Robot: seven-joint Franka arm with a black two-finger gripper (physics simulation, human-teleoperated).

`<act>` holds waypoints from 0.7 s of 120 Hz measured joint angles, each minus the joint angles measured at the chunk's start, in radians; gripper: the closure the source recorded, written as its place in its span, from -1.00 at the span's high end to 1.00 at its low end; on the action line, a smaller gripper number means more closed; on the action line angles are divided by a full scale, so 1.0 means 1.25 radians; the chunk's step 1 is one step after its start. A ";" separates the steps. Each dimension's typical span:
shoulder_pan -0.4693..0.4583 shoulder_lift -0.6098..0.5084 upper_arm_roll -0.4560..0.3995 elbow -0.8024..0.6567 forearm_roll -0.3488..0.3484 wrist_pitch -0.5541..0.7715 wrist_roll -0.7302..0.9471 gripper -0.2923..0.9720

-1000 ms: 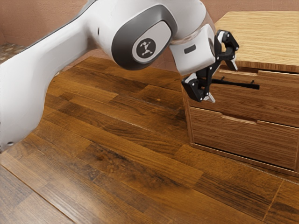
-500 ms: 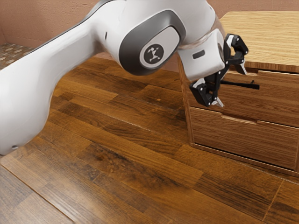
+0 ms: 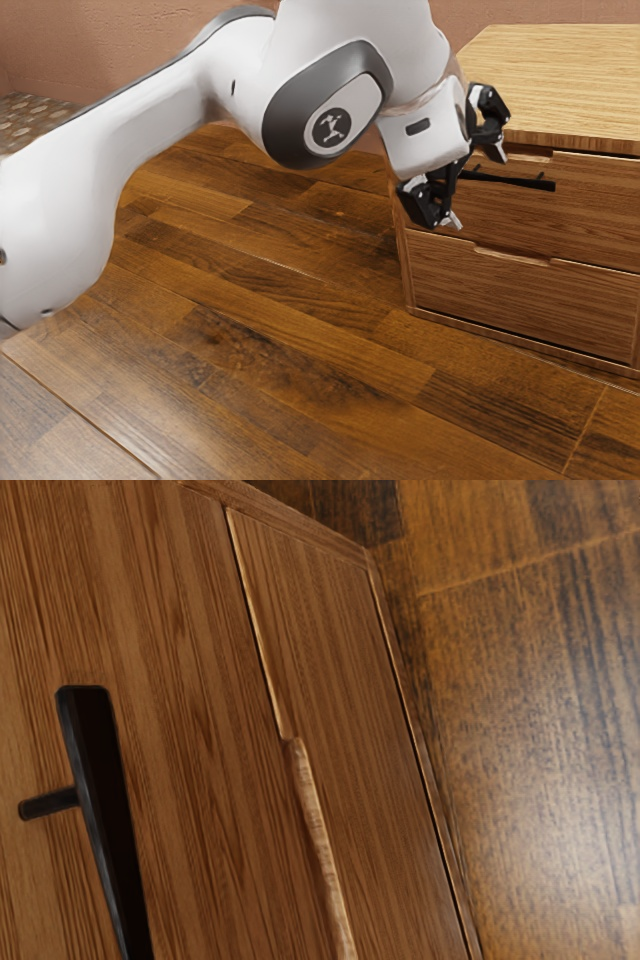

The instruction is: Pull the drawer handle with one arm to open the drawer

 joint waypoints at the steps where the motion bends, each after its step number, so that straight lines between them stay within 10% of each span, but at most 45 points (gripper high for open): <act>1: 0.000 0.000 0.000 0.000 0.000 0.000 0.000 0.54; 84: 0.000 0.016 0.027 -0.057 -0.004 0.045 -0.008 0.60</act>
